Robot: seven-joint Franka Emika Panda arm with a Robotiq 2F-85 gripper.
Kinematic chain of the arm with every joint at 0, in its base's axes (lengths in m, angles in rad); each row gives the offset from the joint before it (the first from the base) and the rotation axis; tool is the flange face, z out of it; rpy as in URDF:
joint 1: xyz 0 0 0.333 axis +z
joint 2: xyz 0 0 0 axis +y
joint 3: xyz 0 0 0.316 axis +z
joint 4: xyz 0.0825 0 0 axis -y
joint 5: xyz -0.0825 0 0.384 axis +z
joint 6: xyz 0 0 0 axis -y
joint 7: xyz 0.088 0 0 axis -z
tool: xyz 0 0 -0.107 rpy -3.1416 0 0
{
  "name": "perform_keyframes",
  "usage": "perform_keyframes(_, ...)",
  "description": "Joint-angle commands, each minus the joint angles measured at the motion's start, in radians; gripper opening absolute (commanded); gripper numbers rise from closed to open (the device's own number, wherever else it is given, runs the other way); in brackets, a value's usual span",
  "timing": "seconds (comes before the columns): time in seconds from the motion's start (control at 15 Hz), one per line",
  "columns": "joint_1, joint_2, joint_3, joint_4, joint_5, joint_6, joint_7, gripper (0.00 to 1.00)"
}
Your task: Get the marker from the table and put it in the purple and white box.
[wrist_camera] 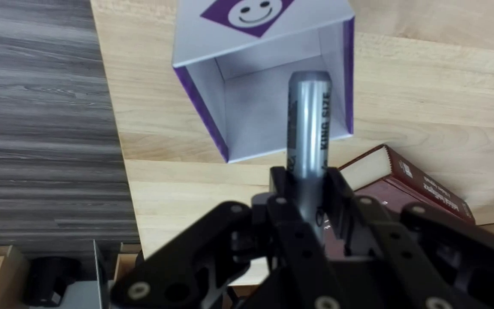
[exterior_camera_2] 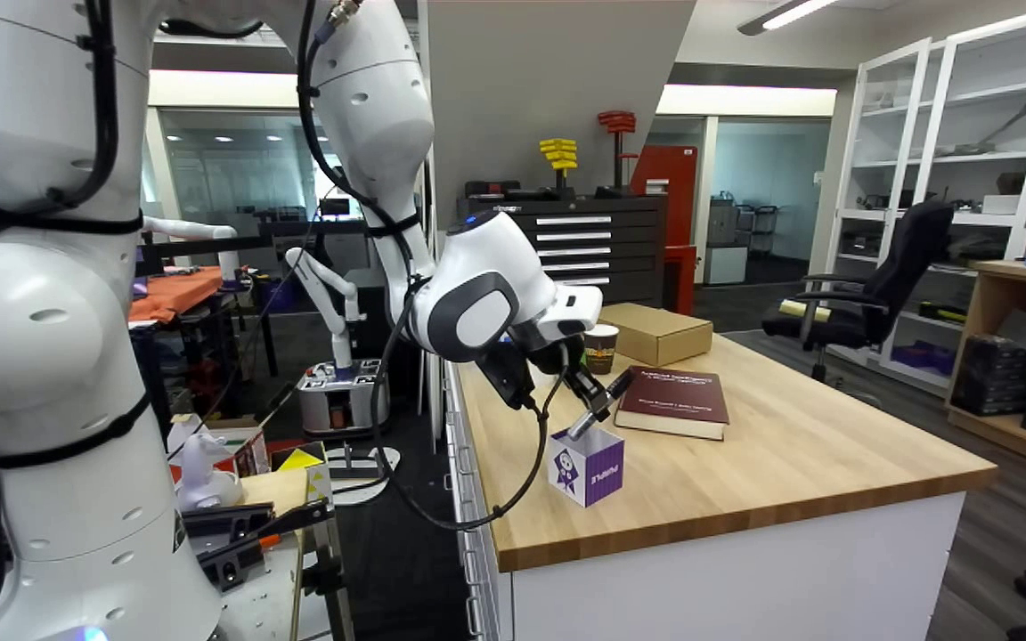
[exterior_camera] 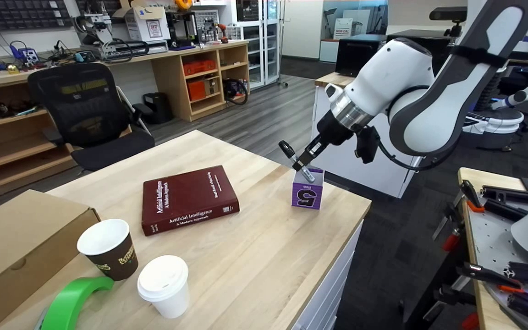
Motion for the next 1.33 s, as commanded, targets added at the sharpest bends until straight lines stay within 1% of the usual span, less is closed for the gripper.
perform_keyframes(0.0, 0.024, 0.023, -0.024, 0.013, 0.024, 0.007, -0.02, 0.06)
perform_keyframes(0.07, 0.028, 0.026, -0.027, 0.013, 0.027, 0.007, -0.021, 0.06)
perform_keyframes(0.13, 0.015, 0.026, -0.013, 0.004, 0.013, 0.007, -0.01, 0.42)
perform_keyframes(0.2, 0.013, 0.021, -0.009, -0.001, 0.014, 0.007, -0.004, 0.5)
perform_keyframes(0.27, 0.02, 0.013, -0.013, -0.01, 0.019, 0.007, -0.007, 0.54)
perform_keyframes(0.33, 0.02, 0.006, -0.011, -0.018, 0.018, 0.007, -0.005, 0.61)
perform_keyframes(0.6, 0.049, -0.031, -0.023, -0.05, 0.041, 0.007, -0.01, 0.87)
perform_keyframes(0.73, 0.071, -0.05, -0.032, -0.069, 0.064, 0.006, -0.013, 0.98)
perform_keyframes(0.8, 0.076, -0.068, -0.028, -0.074, 0.068, -0.021, -0.013, 0.99)
perform_keyframes(0.87, 0.106, -0.08, -0.047, -0.074, 0.094, -0.052, -0.034, 1.0)
perform_keyframes(0.93, 0.118, -0.098, -0.048, -0.073, 0.098, -0.091, -0.039, 1.0)
perform_keyframes(1.0, 0.117, -0.116, -0.035, -0.071, 0.102, -0.135, -0.016, 1.0)
perform_keyframes(1.07, 0.083, -0.031, -0.018, -0.035, 0.074, -0.051, -0.005, 1.0)
perform_keyframes(1.27, 0.101, -0.067, -0.018, -0.038, 0.086, -0.102, -0.005, 1.0)
